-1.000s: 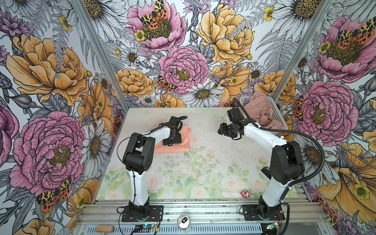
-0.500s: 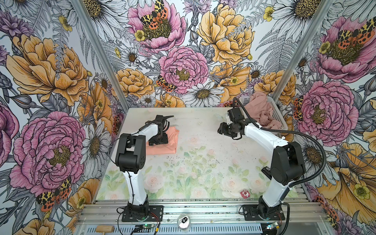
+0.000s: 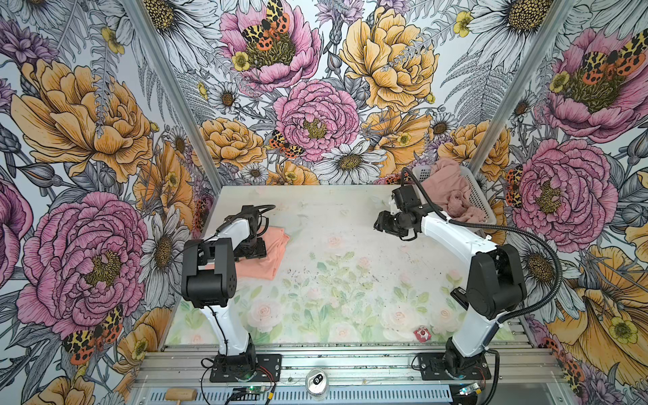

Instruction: Fold and stack the mixed laundry pile

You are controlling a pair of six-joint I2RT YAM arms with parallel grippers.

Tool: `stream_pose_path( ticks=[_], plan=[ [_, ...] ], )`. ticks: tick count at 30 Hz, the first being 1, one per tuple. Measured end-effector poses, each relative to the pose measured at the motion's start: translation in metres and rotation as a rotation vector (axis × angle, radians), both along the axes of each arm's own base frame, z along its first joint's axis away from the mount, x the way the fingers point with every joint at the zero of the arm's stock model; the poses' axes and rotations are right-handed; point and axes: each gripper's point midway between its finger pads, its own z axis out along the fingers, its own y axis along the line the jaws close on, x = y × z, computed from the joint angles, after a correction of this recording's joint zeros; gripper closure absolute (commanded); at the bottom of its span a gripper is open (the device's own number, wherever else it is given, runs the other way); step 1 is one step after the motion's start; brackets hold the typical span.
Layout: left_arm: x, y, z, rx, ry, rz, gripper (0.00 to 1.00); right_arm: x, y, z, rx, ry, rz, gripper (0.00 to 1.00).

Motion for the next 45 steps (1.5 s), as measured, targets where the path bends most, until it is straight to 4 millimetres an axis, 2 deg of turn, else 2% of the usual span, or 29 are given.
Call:
stream_pose_path(
  ticks=[7,18,24,30,33,36,39,41,45],
  plan=[
    [-0.048,-0.003,-0.002,-0.012,0.04,0.083,0.22,-0.001,0.005,0.001,0.002,-0.005,0.01,0.43],
    [-0.091,-0.002,0.0,-0.012,0.047,0.215,0.22,-0.006,0.016,0.001,0.008,-0.003,0.039,0.42],
    [-0.095,0.002,0.003,0.012,0.044,0.247,0.22,-0.007,0.018,0.003,0.013,-0.006,0.044,0.42],
    [-0.097,0.004,0.012,0.02,0.016,0.269,0.08,-0.007,0.017,0.007,0.018,-0.013,0.043,0.42],
    [-0.092,0.002,0.025,0.016,-0.026,0.26,0.04,-0.004,0.011,0.008,0.02,-0.014,0.03,0.42],
    [-0.07,-0.009,0.051,0.004,-0.116,0.217,0.01,0.007,-0.004,0.018,0.02,-0.036,0.0,0.41],
    [-0.041,-0.031,0.082,-0.022,-0.228,0.15,0.01,0.032,-0.032,0.044,0.021,-0.101,-0.063,0.39],
    [-0.028,-0.048,0.098,-0.043,-0.283,0.105,0.01,0.05,-0.057,0.065,0.013,-0.154,-0.115,0.35],
    [-0.012,-0.085,0.116,-0.095,-0.355,0.02,0.01,0.091,-0.121,0.1,-0.043,-0.253,-0.241,0.25]
  ],
)
